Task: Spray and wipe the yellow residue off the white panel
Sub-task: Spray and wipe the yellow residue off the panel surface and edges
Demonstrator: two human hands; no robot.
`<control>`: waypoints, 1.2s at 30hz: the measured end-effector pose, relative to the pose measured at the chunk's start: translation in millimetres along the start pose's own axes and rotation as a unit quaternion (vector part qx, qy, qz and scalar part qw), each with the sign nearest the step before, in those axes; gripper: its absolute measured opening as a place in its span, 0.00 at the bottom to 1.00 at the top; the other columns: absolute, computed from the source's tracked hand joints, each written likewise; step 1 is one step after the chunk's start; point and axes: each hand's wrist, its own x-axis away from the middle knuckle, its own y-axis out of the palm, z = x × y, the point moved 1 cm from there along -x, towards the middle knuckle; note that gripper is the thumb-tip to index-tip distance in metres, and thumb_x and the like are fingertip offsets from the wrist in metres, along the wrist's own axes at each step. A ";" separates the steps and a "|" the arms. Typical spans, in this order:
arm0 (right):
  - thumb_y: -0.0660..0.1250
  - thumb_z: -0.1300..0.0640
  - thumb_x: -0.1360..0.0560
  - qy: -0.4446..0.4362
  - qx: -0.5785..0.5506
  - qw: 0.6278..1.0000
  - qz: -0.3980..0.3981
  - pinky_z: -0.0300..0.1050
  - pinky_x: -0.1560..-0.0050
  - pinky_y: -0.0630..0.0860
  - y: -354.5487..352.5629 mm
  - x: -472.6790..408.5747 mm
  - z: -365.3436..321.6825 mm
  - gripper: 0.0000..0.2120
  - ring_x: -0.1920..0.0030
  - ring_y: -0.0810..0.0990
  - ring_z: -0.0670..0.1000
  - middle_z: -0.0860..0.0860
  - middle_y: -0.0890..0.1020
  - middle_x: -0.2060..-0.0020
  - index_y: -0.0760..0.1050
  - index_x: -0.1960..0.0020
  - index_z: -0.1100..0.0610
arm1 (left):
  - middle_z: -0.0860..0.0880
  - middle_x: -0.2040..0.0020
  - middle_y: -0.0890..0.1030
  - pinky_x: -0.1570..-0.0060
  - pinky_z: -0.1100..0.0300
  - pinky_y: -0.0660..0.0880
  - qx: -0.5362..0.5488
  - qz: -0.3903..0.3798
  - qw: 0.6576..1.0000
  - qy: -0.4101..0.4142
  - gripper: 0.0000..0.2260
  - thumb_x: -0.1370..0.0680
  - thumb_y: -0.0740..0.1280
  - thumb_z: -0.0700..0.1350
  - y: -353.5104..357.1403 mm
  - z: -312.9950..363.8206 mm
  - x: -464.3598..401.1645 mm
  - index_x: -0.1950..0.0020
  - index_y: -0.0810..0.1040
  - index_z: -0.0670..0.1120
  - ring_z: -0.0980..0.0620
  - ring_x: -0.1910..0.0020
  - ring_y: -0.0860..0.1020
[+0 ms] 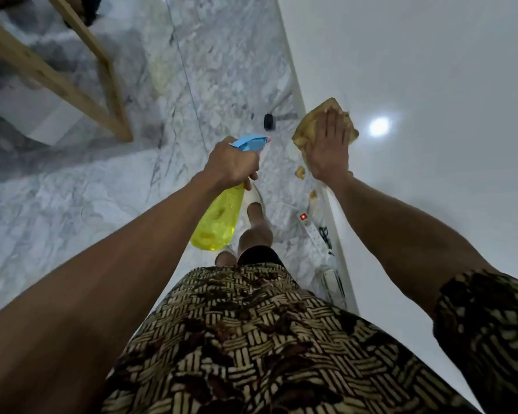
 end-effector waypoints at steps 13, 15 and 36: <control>0.51 0.44 0.18 0.001 0.002 1.000 -0.023 0.64 0.23 0.52 30.8 196.9 42.5 0.34 0.22 0.53 0.65 0.66 0.57 0.23 0.53 0.22 0.68 | 0.44 0.65 0.85 0.55 0.42 0.86 -0.002 -0.008 1.000 0.026 0.22 0.33 0.63 0.47 109.4 -68.0 121.3 0.42 0.88 0.48 0.35 0.62 0.87; 0.51 0.44 0.18 -0.009 0.002 1.000 -0.018 0.64 0.23 0.53 34.9 228.8 51.2 0.34 0.22 0.54 0.66 0.67 0.58 0.23 0.54 0.22 0.68 | 0.44 0.64 0.85 0.56 0.41 0.86 0.005 -0.003 1.000 0.030 0.22 0.31 0.63 0.46 131.6 -79.9 144.7 0.41 0.88 0.46 0.34 0.61 0.86; 0.61 0.55 0.20 -0.039 -0.038 0.998 0.004 0.66 0.24 0.53 71.1 505.6 106.0 0.32 0.22 0.55 0.67 0.66 0.58 0.23 0.54 0.23 0.69 | 0.44 0.69 0.84 0.63 0.45 0.84 -0.013 -0.045 0.998 0.032 0.22 0.33 0.64 0.45 275.3 -203.8 334.8 0.45 0.86 0.35 0.39 0.69 0.84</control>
